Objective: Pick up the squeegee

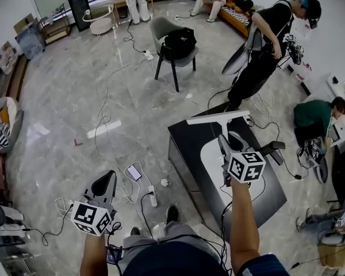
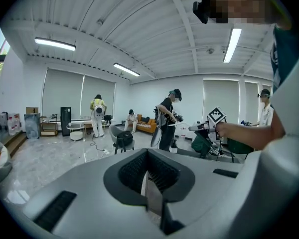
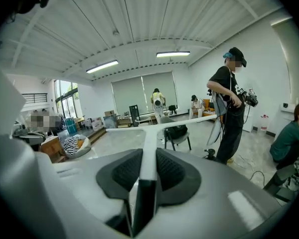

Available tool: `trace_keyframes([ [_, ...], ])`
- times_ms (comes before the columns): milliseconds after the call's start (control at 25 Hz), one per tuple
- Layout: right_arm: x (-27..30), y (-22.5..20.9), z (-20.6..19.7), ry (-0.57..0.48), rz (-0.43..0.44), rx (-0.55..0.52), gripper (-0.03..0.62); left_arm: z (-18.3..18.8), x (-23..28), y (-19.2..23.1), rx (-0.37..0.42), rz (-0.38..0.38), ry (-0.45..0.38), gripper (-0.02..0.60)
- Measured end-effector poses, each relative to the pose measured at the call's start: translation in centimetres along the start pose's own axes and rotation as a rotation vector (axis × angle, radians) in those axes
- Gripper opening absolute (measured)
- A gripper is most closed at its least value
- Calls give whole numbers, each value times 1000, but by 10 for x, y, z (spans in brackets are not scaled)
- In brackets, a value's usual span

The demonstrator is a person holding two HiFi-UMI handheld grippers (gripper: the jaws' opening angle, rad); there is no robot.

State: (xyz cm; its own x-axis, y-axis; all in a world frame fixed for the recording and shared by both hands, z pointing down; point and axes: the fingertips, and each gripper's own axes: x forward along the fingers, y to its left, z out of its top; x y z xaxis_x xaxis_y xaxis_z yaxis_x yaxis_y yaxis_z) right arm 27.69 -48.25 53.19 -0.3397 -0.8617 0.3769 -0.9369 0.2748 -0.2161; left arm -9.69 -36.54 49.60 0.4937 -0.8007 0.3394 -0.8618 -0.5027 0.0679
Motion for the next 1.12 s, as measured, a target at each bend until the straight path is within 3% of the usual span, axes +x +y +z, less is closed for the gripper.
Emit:
trace_keyframes([
  [600,-117,70,95,-229,91,-99,97,61,-45,-14,66,8,-121,6],
  [1120,-175,94,123,-318,112,-186,98,89,-68,-21,97,33,-172,6],
])
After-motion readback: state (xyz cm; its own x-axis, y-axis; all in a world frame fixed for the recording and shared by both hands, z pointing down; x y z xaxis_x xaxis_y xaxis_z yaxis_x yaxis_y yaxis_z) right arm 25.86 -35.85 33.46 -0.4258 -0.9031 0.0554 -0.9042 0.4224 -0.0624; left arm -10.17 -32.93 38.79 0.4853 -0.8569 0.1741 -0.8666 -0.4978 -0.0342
